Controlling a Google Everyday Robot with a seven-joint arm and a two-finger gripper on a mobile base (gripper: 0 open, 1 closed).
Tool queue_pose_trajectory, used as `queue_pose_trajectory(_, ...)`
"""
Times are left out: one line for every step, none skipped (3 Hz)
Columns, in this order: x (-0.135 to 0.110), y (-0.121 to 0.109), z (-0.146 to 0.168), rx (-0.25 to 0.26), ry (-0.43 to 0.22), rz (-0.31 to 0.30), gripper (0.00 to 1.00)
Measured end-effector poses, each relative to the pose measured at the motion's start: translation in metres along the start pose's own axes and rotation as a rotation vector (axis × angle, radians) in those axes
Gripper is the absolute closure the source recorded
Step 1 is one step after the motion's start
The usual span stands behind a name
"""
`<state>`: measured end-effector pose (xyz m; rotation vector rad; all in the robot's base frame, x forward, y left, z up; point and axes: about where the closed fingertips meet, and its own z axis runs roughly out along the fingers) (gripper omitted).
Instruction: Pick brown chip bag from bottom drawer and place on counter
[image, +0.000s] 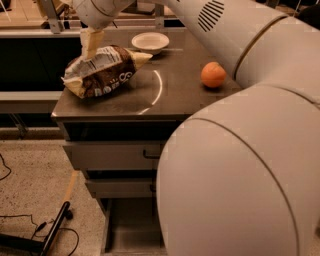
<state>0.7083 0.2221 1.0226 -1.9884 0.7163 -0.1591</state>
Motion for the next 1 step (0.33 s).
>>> queue_pose_trajectory(-0.0004, -0.0001, 0.0001, 0.0, -0.001, -0.002, 0.0)
